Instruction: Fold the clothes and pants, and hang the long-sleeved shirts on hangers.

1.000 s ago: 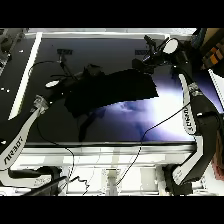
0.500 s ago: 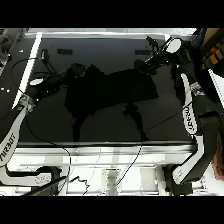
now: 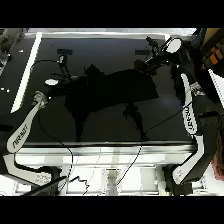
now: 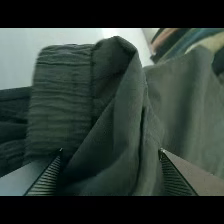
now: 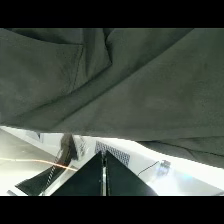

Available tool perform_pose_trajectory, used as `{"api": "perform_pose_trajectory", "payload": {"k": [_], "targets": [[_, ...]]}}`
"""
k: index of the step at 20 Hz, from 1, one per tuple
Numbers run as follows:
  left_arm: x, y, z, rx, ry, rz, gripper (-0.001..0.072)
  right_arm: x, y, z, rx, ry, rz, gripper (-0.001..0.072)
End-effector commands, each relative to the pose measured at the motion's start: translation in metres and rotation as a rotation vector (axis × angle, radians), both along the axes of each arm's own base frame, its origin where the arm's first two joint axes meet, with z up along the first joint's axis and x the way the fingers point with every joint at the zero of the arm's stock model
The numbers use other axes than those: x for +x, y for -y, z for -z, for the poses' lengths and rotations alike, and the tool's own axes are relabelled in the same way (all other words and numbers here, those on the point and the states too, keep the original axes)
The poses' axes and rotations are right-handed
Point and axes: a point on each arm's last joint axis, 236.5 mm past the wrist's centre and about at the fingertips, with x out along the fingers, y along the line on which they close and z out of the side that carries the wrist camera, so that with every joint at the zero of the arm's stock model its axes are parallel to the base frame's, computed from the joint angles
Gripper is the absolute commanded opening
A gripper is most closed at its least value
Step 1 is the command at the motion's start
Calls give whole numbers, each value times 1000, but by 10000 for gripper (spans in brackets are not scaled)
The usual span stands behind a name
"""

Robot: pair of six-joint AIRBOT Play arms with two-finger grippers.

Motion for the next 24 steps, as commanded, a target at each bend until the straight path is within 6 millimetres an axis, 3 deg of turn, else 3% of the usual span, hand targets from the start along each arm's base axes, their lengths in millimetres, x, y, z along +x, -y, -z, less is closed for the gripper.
{"api": "perform_pose_trajectory", "payload": {"k": [1,2,3,6,10,12,13,14,16,19,20,22,23,24], "targets": [[8,20,9,51,21,52,421,0,1,0,-1,-1,0,7],[6,27,6,86,43,87,78,0,1,0,-2,0,0,7],[3,38,1,138,76,147,17,0,1,0,-2,0,0,6],[3,62,-26,379,252,289,16,0,1,0,-2,0,0,6],[27,51,-117,681,596,173,16,-1,1,0,-2,-2,-1,7],[20,44,-132,720,607,177,16,-1,1,0,-2,-2,-1,7],[15,45,-124,698,552,191,16,0,1,0,-2,-1,0,7],[6,47,-105,682,465,228,17,0,1,0,-1,0,0,7],[-19,64,-52,639,269,315,18,0,1,0,-1,-1,0,7],[-66,120,16,555,74,462,20,0,1,0,-1,-1,0,7],[-81,141,31,550,53,510,71,0,1,0,-1,0,1,7],[-111,177,51,574,52,605,645,0,1,0,-2,1,1,7],[-121,187,56,605,68,645,692,0,1,0,-2,1,1,7],[-126,190,57,645,93,672,692,0,1,0,-3,0,1,6]]}}
